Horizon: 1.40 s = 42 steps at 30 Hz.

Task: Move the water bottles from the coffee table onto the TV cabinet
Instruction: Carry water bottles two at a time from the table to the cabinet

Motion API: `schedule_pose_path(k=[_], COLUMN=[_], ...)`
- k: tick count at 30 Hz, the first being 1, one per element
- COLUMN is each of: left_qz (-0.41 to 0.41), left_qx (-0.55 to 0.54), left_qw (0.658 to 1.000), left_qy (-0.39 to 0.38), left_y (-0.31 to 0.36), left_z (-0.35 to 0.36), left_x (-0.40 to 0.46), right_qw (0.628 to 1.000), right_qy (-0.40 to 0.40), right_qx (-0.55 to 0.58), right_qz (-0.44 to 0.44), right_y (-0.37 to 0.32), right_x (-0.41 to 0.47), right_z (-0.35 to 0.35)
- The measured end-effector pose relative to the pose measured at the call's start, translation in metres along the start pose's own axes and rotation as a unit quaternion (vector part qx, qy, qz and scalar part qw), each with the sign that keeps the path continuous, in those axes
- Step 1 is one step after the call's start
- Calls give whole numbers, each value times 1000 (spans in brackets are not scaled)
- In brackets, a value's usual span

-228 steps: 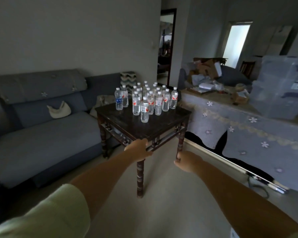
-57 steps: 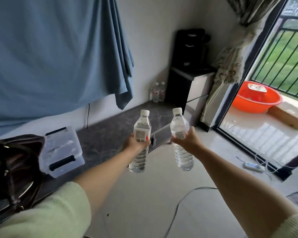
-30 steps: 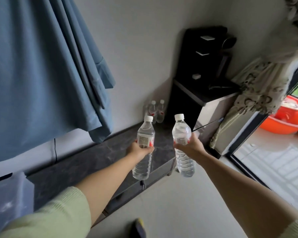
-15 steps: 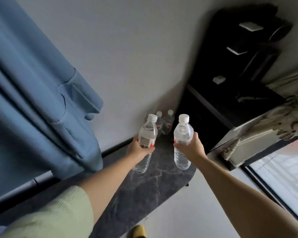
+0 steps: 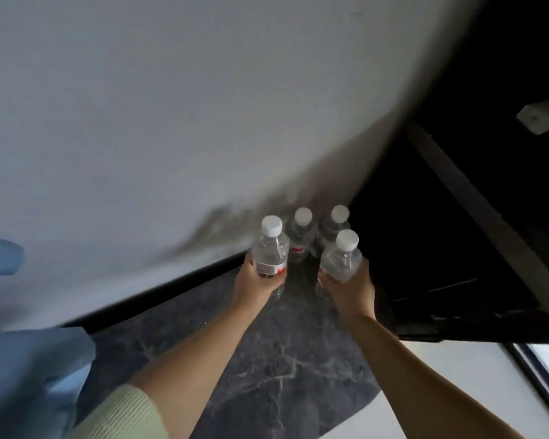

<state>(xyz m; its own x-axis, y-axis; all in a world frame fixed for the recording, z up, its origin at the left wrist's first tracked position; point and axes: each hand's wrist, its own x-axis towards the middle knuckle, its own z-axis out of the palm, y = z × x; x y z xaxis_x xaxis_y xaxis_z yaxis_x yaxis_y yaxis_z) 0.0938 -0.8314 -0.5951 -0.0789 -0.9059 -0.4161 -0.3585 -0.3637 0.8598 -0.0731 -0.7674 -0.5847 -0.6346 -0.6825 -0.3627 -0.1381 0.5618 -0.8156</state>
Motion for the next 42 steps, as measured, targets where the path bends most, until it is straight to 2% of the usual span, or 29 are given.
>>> schedule_pose_path(k=[4,10,15,25,28,33,37,42], left_qz=[16,26,25,46,42,51,108,204], left_qx=[5,-35,-50,-13,10,41,88,194], left_qw=[999,998,997,999,999,998,990,955], left_qy=[39,54,56,-10,-33,-26,-24,-89], left_y=[-18,-42,-54,-56,-40,7,58,150], left_z=[21,40,42,28,19,-6,-31,-63], left_x=[35,48,56,54,46,22,2,-34], right_qw=[1000,998,999,1000,999,992,986,959], right_qy=[18,53,29,-16,-20,-41,-27,-5], right_qx=[14,15,19,-15,-43,-120,-161,-249], right_qz=[-5,2,-13,1,6,3,-33,-136], right_y=[24,37,38,29,22,5,-33,-117], right_x=[30,37,42,37,24,-7,-35,-67], right_z=[35,62,68,58,45,17,-14,-59])
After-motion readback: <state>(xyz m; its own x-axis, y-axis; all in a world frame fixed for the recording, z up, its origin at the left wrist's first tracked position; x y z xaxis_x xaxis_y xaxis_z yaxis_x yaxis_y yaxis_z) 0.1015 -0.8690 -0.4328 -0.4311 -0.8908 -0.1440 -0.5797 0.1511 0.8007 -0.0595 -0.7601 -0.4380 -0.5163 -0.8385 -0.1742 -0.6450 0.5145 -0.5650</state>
